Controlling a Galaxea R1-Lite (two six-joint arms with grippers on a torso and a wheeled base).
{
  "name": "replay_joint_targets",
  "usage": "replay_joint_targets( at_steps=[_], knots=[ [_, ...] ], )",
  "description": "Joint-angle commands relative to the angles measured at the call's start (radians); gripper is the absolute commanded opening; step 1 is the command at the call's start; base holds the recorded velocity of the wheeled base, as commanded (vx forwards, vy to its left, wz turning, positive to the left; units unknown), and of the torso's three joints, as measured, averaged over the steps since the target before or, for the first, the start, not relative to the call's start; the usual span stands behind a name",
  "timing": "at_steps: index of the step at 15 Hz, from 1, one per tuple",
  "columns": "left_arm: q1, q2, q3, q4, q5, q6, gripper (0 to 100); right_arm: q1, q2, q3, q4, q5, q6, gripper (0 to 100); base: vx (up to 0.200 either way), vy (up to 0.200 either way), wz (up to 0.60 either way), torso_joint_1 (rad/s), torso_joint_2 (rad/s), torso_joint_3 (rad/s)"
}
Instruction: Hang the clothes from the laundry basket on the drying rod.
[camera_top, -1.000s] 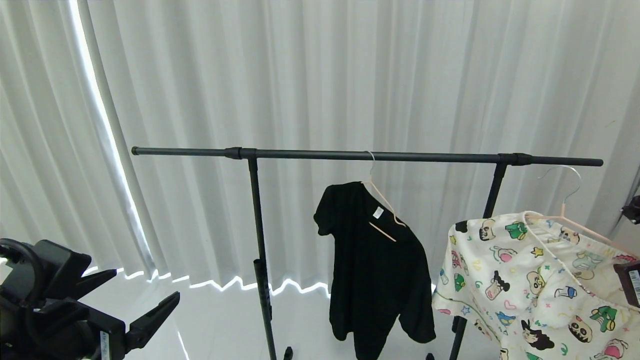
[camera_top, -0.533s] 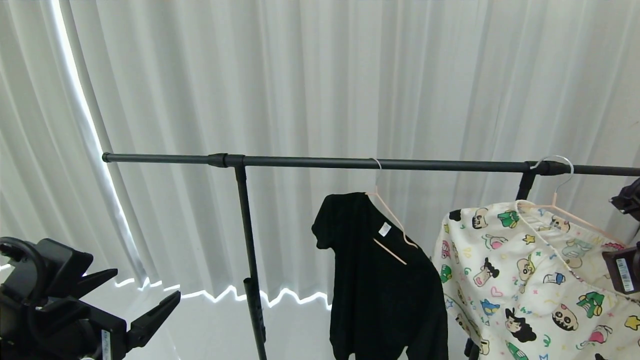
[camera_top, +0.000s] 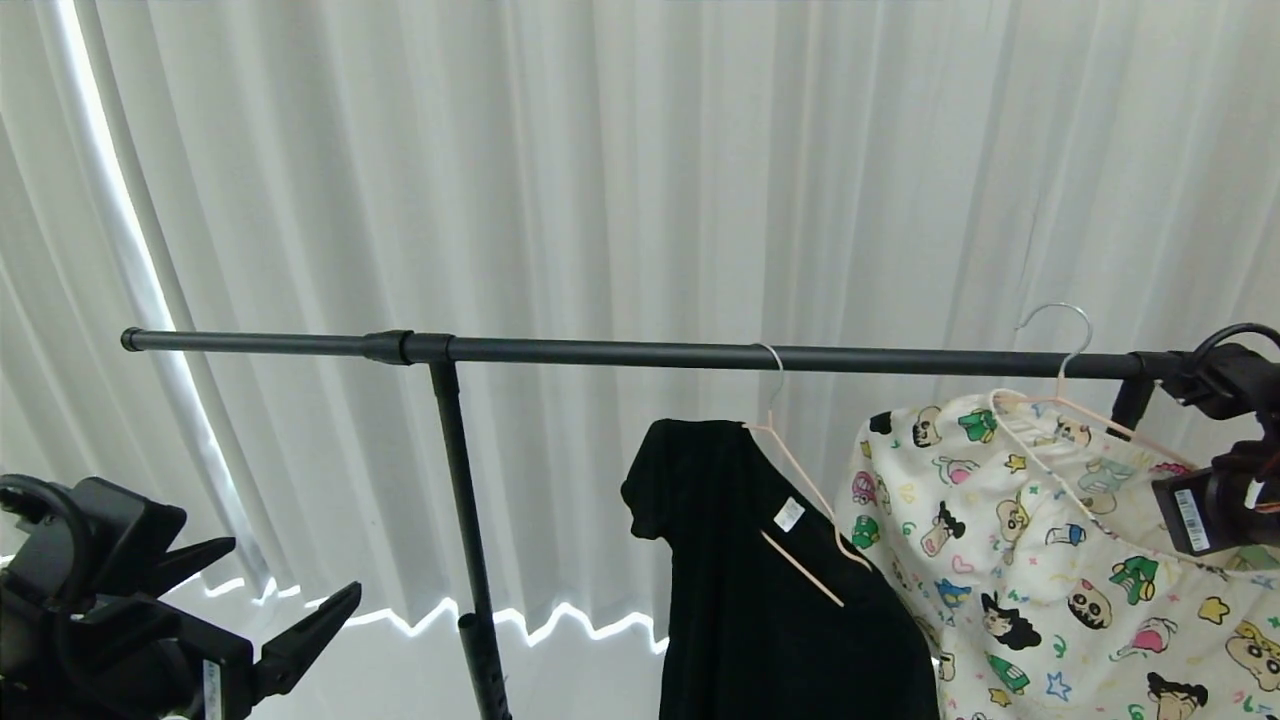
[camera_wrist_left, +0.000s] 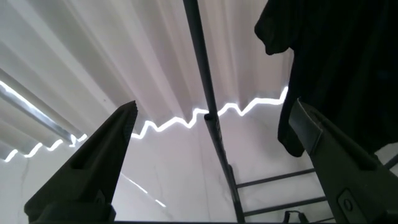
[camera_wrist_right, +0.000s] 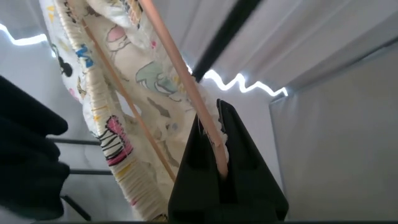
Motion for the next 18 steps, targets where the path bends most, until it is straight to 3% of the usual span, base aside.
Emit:
replay_joint_targets(
  at_steps=[1,8,11,18],
  knots=[
    [-0.001,0.003,0.001,0.0,0.0,0.0,100,0.001,0.051,-0.016,-0.02,-0.001,0.0,0,0.0,0.0,0.0,0.0,0.0,0.0],
    [-0.002,0.004,0.001,0.0,-0.001,0.035,100,0.075,0.163,-0.052,-0.044,-0.003,0.017,0,0.0,0.0,0.0,0.0,0.0,0.0],
    [-0.002,0.001,0.004,0.0,-0.001,0.035,100,0.101,0.169,-0.051,-0.043,-0.055,0.018,0,0.0,0.0,0.0,0.0,0.0,0.0],
    [-0.004,-0.001,0.004,0.0,-0.001,0.035,100,0.135,0.165,-0.051,-0.038,-0.058,0.026,0,0.0,0.0,0.0,0.0,0.0,0.0]
  ],
)
